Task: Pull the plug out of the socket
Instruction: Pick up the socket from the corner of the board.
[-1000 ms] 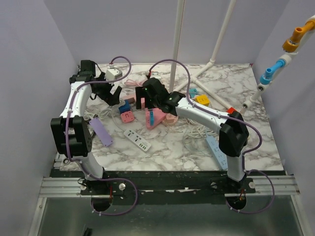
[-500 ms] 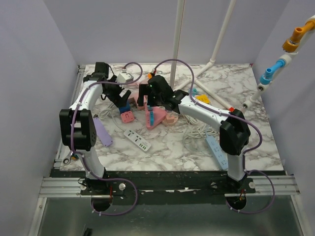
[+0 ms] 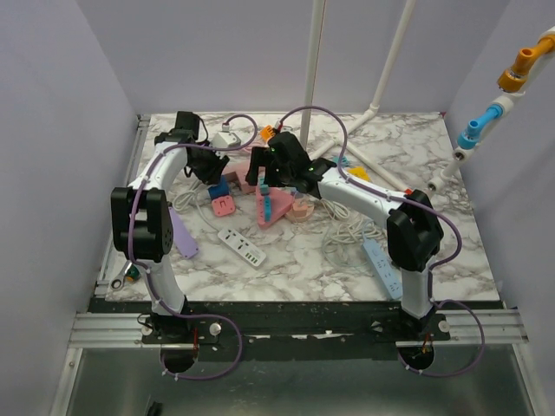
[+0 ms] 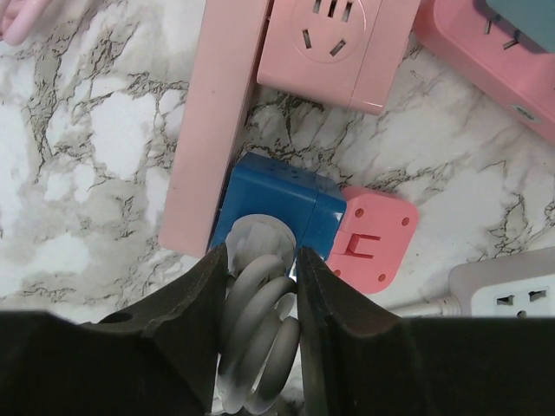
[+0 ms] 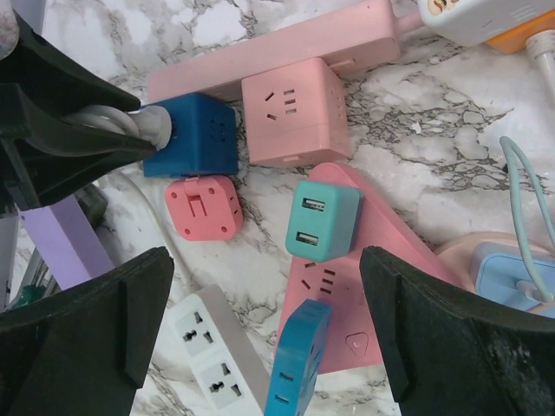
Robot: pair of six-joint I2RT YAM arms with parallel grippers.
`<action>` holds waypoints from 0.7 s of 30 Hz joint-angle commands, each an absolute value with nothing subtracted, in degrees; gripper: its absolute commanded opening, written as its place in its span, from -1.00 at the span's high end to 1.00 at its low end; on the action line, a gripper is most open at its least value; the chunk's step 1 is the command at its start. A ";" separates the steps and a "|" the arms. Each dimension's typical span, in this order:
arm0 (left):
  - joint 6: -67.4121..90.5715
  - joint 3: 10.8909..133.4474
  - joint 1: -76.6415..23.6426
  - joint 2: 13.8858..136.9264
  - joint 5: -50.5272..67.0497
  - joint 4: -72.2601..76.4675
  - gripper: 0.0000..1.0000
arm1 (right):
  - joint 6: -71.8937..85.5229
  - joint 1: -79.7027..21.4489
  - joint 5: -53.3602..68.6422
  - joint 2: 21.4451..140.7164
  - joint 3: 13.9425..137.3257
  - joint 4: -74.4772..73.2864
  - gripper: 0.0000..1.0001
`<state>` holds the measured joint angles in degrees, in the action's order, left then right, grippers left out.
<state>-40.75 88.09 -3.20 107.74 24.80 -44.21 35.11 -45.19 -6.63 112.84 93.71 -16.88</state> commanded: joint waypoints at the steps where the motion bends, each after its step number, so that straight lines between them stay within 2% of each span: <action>1: -42.01 89.47 -3.77 108.93 20.45 -46.08 0.34 | 37.10 -44.00 -3.65 112.39 92.26 -13.97 -0.95; 2: -42.14 89.56 -3.91 108.83 20.10 -46.32 0.37 | 37.45 -43.86 -3.40 112.55 92.04 -13.51 -0.95; 3: -42.19 89.76 -4.02 108.77 20.05 -46.76 0.49 | 37.72 -43.77 -2.87 112.74 91.95 -13.09 -0.95; 5: -42.06 90.38 -4.13 108.57 19.74 -47.49 0.96 | 38.37 -43.60 -1.95 113.27 92.01 -12.21 -0.95; 6: -41.95 90.73 -4.21 108.46 19.48 -47.82 1.00 | 38.85 -43.59 -1.48 113.61 92.09 -11.71 -0.95; 14: -40.02 93.85 -4.39 103.70 20.30 -51.23 1.00 | 42.27 -43.21 5.47 117.92 94.38 -6.51 -0.96; 21: -39.46 97.65 -4.39 102.84 19.75 -55.19 1.00 | 48.46 -42.51 14.60 122.68 93.70 4.16 -0.96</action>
<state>-40.03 94.43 -4.56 105.95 21.26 -52.49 44.03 -42.98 7.94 119.57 93.41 -2.72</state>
